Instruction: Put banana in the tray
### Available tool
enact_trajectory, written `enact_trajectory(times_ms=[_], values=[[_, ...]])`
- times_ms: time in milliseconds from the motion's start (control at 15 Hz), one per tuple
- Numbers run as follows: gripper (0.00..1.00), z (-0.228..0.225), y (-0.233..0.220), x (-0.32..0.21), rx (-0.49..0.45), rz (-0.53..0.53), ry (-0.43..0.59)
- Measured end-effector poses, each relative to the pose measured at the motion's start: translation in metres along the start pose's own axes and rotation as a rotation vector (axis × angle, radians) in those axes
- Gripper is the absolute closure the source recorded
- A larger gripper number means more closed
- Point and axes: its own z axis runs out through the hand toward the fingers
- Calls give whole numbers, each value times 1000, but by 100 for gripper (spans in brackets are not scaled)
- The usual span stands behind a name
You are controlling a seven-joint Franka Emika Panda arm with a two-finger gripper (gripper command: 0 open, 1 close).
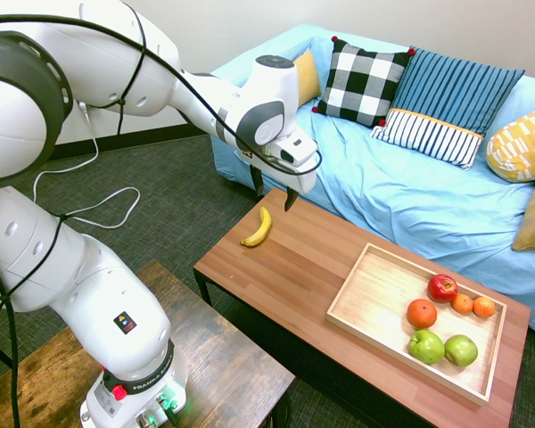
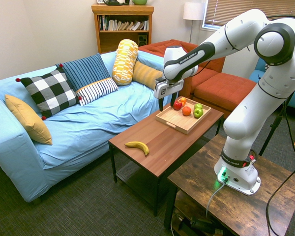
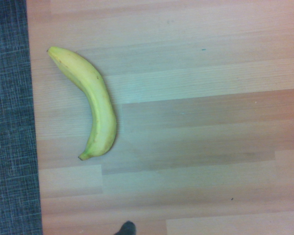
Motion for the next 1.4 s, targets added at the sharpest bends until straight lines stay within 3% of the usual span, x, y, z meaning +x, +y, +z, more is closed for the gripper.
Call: enact_trajectory(times_ms=[400,1000,1400], values=[[0,19,-14,11,31,-18,20],[0,154,-96,-20,22,-154,-30],[0,232,-123,-25,-19,-167,-32]])
